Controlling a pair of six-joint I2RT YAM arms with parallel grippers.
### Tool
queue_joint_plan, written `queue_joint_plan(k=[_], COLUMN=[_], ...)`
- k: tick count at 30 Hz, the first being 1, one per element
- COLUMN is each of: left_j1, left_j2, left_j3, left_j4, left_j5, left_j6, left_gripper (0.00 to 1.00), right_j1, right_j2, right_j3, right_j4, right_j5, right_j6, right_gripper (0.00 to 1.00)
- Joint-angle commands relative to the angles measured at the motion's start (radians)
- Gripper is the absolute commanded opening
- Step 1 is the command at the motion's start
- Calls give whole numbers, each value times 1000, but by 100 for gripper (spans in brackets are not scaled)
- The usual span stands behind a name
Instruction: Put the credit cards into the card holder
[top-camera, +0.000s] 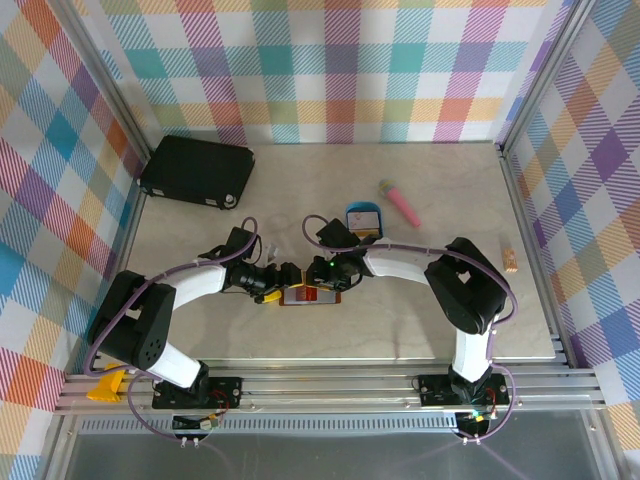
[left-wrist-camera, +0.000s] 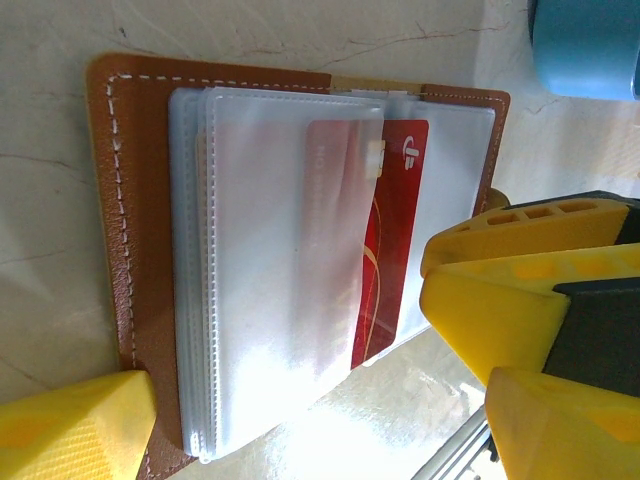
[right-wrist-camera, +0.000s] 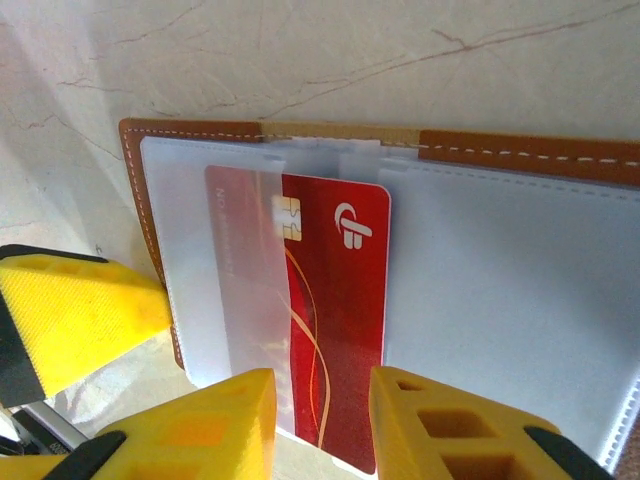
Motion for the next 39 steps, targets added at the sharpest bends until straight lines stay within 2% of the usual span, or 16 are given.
queue_joint_plan(k=[1, 7, 28, 39], left_j1=[-7, -7, -9, -7], left_j2=[15, 14, 8, 7], left_j3=[1, 0, -13, -16], left_j4=[-26, -22, -8, -3], left_j5=[-6, -9, -20, -14], left_j6=[17, 13, 0, -3], left_gripper=[86, 86, 85, 85], right_j1=[9, 19, 28, 36], right_j2=[20, 37, 84, 100], right_j3=[34, 82, 109, 129], right_j4=[-54, -134, -118, -100], right_j5=[35, 98, 57, 36], right_j6=[-8, -20, -24, -34], right_gripper=[31, 32, 30, 25])
